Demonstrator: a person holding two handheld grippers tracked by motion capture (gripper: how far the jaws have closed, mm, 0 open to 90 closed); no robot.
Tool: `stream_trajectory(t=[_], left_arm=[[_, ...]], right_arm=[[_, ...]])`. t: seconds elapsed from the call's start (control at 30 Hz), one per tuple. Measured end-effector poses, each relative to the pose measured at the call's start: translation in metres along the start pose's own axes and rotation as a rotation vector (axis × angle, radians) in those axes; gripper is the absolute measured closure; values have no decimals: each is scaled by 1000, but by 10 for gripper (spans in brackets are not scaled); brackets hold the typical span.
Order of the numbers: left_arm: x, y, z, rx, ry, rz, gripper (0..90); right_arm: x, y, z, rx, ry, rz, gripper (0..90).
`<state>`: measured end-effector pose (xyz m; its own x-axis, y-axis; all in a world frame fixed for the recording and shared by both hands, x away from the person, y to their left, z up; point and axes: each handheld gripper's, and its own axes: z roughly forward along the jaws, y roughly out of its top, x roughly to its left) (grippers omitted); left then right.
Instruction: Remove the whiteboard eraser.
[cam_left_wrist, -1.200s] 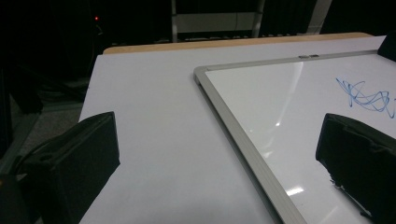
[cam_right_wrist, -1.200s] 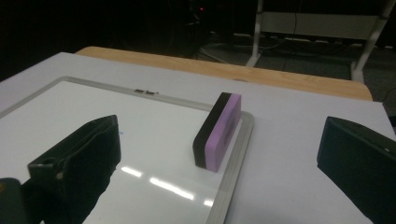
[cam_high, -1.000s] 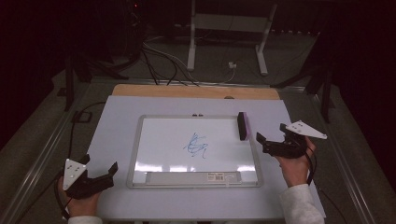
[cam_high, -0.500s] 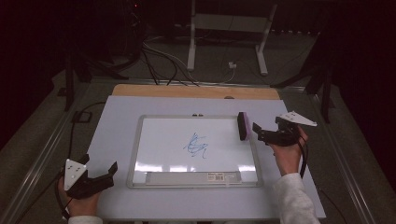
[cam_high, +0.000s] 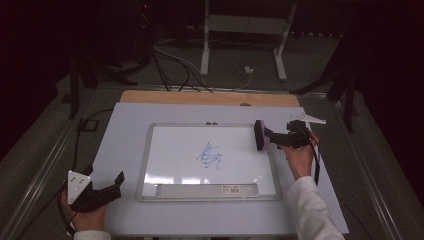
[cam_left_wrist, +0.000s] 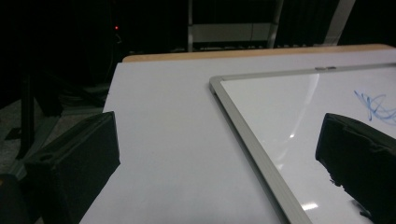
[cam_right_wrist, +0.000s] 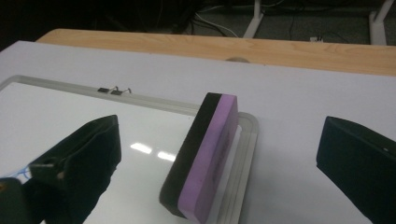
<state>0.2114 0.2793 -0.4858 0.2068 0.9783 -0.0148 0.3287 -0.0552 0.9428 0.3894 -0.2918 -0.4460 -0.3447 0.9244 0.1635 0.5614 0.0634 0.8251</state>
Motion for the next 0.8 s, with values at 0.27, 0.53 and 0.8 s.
stream_trajectory(t=[0.27,0.53,0.8], left_arm=[[3,-2,1,5,-2,-7,6],[5,-2,0,8,3,-9,6],[6,-3,0,9,10,-13,6]], right_arm=[[-7,-4,14,65,-3,31,52],[-5,-9,24,133,-53,40,307],[-4,-13,29,151,31,57,504]])
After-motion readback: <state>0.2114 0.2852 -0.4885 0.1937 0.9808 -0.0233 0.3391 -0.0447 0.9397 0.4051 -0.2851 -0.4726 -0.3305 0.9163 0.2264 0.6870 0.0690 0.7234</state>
